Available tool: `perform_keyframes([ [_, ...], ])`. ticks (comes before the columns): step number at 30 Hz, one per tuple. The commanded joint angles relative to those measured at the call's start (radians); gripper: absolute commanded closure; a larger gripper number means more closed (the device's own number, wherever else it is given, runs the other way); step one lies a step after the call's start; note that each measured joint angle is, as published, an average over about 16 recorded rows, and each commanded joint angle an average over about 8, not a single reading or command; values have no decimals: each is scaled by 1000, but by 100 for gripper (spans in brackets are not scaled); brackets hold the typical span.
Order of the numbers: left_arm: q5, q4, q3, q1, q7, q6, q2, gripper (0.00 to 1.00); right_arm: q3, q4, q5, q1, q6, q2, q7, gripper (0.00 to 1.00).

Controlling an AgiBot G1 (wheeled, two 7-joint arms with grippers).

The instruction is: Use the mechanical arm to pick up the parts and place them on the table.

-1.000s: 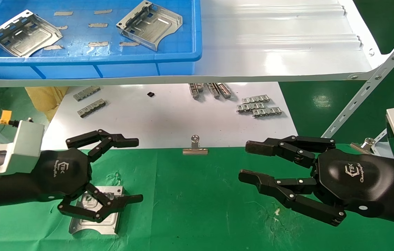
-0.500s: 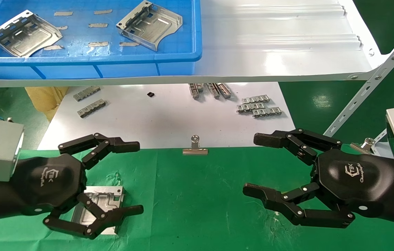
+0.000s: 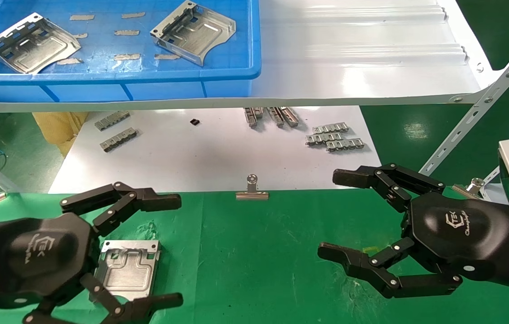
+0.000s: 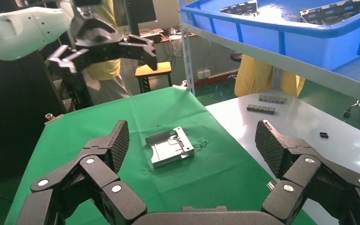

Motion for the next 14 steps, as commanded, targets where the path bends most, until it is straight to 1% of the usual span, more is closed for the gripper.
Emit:
perform_keyframes([
  [1,-4,-29,-21,18,-24,-3,-6,0,0,0,0,0,0,0,0,0],
  [6,-8,-51,-39,32,-35,-6,-10,0,0,0,0,0,0,0,0,0],
  [14,-8,-37,-29,25,-27,-6,-9,0,0,0,0,0,0,0,0,0],
])
